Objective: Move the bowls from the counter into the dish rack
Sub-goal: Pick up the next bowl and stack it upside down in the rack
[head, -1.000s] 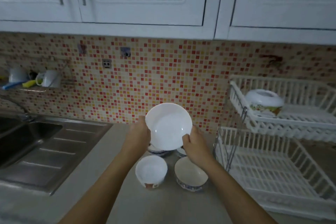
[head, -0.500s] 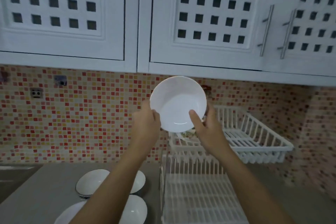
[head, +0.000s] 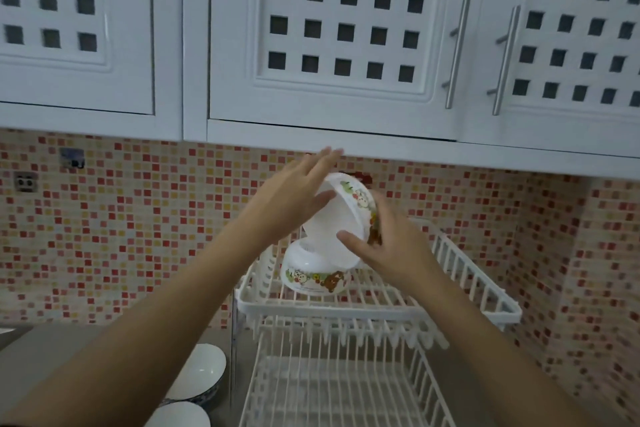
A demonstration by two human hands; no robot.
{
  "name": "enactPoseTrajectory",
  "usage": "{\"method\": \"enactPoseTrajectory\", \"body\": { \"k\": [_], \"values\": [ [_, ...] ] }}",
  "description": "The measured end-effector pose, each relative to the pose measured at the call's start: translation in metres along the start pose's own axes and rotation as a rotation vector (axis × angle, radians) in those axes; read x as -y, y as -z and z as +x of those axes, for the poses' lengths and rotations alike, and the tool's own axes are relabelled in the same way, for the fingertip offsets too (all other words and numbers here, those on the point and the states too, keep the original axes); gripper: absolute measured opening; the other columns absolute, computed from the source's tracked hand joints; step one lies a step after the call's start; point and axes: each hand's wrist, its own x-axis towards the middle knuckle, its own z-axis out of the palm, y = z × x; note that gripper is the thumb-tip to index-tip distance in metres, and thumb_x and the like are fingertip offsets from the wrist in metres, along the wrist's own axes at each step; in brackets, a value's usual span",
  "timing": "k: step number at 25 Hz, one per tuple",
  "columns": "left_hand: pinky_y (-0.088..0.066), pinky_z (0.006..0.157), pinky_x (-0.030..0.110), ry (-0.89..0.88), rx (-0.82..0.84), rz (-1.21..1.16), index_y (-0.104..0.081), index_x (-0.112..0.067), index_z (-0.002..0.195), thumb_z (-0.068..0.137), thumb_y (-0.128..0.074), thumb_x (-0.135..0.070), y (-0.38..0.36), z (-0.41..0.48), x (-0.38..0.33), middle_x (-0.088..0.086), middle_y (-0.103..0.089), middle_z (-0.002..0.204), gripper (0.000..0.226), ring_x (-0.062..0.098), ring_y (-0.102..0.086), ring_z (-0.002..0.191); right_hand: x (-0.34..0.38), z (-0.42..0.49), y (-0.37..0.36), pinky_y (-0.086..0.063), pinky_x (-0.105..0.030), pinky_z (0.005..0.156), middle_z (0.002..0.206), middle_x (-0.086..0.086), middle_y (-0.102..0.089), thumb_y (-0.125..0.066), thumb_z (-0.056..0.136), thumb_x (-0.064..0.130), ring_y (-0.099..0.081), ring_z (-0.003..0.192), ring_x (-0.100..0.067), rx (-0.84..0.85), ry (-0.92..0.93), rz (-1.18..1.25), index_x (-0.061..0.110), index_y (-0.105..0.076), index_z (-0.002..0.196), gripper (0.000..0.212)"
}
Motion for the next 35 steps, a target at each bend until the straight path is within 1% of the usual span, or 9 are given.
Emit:
{"method": "enactPoseTrajectory", "body": {
  "k": [3, 6, 9, 12, 15, 20, 27, 31, 35],
  "values": [
    [-0.06, 0.078, 0.041, -0.161, 0.057, 0.162, -0.04, -0.007, 0.139, 0.084, -0.063, 0.0, -0.018, 0.007, 0.008, 0.018, -0.058, 0.132, 0.06, 0.033, -0.069, 0.1, -0.01, 0.008, -0.002, -0.047, -0.04, 0.097, 0.146, 0.004, -0.041, -0.06, 0.066, 0.074, -0.048, 0.125, -0.018, 0.038, 0.025, -0.025, 0.031, -0.019, 0.146, 0.099],
    [-0.062, 0.065, 0.039, -0.051, -0.016, 0.046, -0.049, 0.001, 0.132, 0.082, -0.065, 0.0, -0.034, -0.002, 0.017, 0.024, -0.065, 0.119, 0.053, 0.035, -0.073, 0.083, -0.026, 0.018, 0.005, -0.047, -0.037, 0.098, 0.147, 0.008, -0.039, -0.071, 0.061, 0.066, -0.049, 0.119, -0.01, 0.16, -0.013, 0.159, 0.033, -0.019, 0.147, 0.106],
    [-0.055, 0.065, 0.028, 0.102, -0.021, -0.096, -0.045, -0.005, 0.136, 0.089, -0.058, -0.009, -0.051, -0.015, 0.023, 0.017, -0.071, 0.11, 0.049, 0.026, -0.07, 0.076, -0.041, 0.035, 0.004, -0.045, -0.031, 0.094, 0.141, 0.005, -0.045, -0.079, 0.059, 0.056, -0.048, 0.113, -0.008, 0.264, 0.045, 0.058, 0.026, -0.033, 0.143, 0.1],
    [-0.053, 0.089, 0.039, 0.221, 0.222, -0.293, -0.03, -0.024, 0.143, 0.085, -0.063, -0.019, -0.055, -0.021, 0.033, 0.008, -0.057, 0.132, 0.067, 0.02, -0.062, 0.101, -0.051, 0.052, -0.01, -0.034, -0.035, 0.106, 0.143, 0.005, -0.041, -0.082, 0.052, 0.058, -0.038, 0.129, -0.016, 0.272, 0.186, -0.148, 0.022, -0.036, 0.141, 0.106],
    [-0.039, 0.096, 0.029, 0.231, 0.452, -0.299, -0.016, -0.028, 0.147, 0.078, -0.071, -0.018, -0.059, -0.02, 0.042, 0.004, -0.029, 0.152, 0.088, 0.015, -0.044, 0.121, -0.058, 0.063, -0.028, -0.036, -0.036, 0.104, 0.139, 0.004, -0.041, -0.083, 0.049, 0.057, -0.036, 0.126, -0.019, 0.285, 0.258, -0.246, 0.021, -0.038, 0.137, 0.105],
    [-0.043, 0.102, 0.044, 0.3, 0.67, -0.293, -0.027, -0.025, 0.133, 0.065, -0.083, -0.022, -0.073, -0.024, 0.054, 0.004, -0.04, 0.139, 0.088, 0.024, -0.042, 0.122, -0.069, 0.063, -0.059, -0.04, -0.038, 0.101, 0.133, 0.005, -0.04, -0.085, 0.05, 0.052, -0.035, 0.12, -0.02, 0.376, 0.29, -0.298, 0.021, -0.038, 0.132, 0.099],
    [-0.038, 0.105, 0.043, 0.259, 0.742, -0.158, -0.031, -0.013, 0.128, 0.061, -0.086, -0.021, -0.093, -0.031, 0.053, 0.009, -0.039, 0.136, 0.087, 0.027, -0.038, 0.127, -0.076, 0.062, -0.078, -0.046, -0.04, 0.092, 0.133, 0.004, -0.04, -0.085, 0.057, 0.045, -0.04, 0.115, -0.022, 0.464, 0.316, -0.403, 0.022, -0.036, 0.132, 0.092],
    [-0.042, 0.102, 0.042, 0.223, 0.794, -0.085, -0.032, -0.008, 0.125, 0.059, -0.088, -0.023, -0.097, -0.033, 0.05, 0.012, -0.041, 0.134, 0.088, 0.028, -0.044, 0.123, -0.08, 0.062, -0.083, -0.05, -0.044, 0.089, 0.136, 0.003, -0.04, -0.084, 0.06, 0.043, -0.042, 0.118, -0.023, 0.505, 0.346, -0.46, 0.023, -0.035, 0.133, 0.09],
    [-0.037, 0.107, 0.044, 0.215, 0.855, -0.073, -0.019, -0.013, 0.141, 0.061, -0.087, -0.02, -0.089, -0.031, 0.048, 0.01, -0.025, 0.149, 0.105, 0.031, -0.034, 0.134, -0.072, 0.062, -0.071, -0.05, -0.042, 0.092, 0.144, 0.004, -0.036, -0.079, 0.06, 0.055, -0.038, 0.128, -0.02, 0.519, 0.357, -0.543, 0.026, -0.029, 0.139, 0.099]
  ]
}}
